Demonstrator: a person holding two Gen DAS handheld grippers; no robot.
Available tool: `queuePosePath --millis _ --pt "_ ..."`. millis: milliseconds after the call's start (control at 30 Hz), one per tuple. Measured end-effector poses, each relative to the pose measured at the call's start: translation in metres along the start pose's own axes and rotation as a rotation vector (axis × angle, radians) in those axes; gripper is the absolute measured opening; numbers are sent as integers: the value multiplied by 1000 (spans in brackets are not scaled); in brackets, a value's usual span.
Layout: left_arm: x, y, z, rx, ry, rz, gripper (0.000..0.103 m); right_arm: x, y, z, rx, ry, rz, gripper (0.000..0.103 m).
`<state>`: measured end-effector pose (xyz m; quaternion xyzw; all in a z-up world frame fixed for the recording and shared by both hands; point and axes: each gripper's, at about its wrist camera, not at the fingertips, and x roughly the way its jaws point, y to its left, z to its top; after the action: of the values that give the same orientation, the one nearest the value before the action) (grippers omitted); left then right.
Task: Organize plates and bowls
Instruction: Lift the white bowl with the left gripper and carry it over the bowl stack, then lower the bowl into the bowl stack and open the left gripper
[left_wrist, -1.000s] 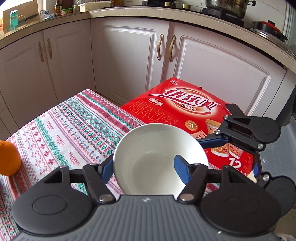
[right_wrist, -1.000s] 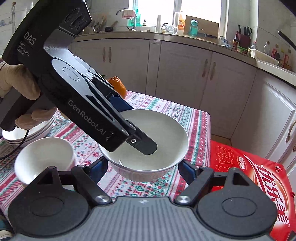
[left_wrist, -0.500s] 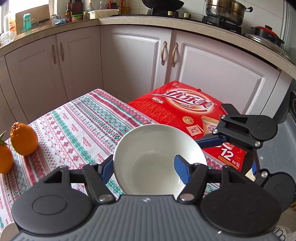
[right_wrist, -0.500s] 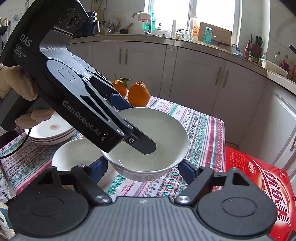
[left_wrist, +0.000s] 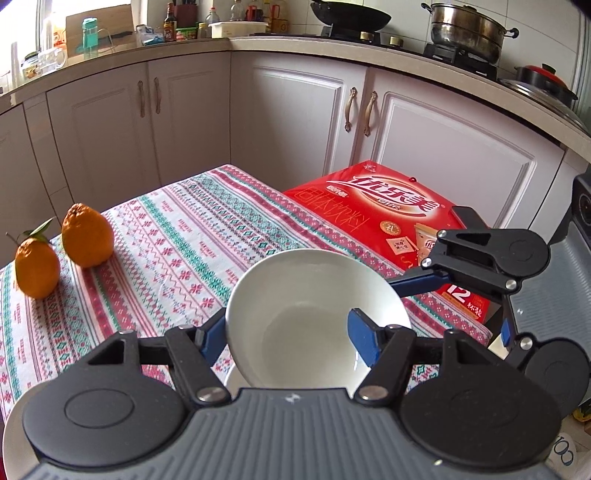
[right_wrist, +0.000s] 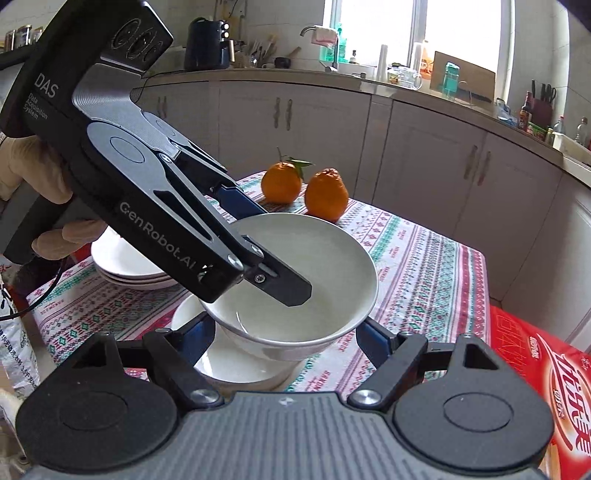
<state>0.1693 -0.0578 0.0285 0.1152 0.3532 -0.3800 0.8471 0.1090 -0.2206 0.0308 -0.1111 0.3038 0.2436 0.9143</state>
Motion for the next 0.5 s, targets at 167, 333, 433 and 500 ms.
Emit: queuePosePath --millis 167,333,433,500 --pt "0 4 -13 -22 16 4 67 7 8 -3 -3 26 23 87" --pt "2 7 -23 -38 29 0 67 12 11 -7 4 44 37 87" --pt "4 8 -25 -42 36 2 67 15 12 -8 15 49 48 87" --pt "5 8 -27 -45 40 3 67 16 12 -8 18 53 52 87"
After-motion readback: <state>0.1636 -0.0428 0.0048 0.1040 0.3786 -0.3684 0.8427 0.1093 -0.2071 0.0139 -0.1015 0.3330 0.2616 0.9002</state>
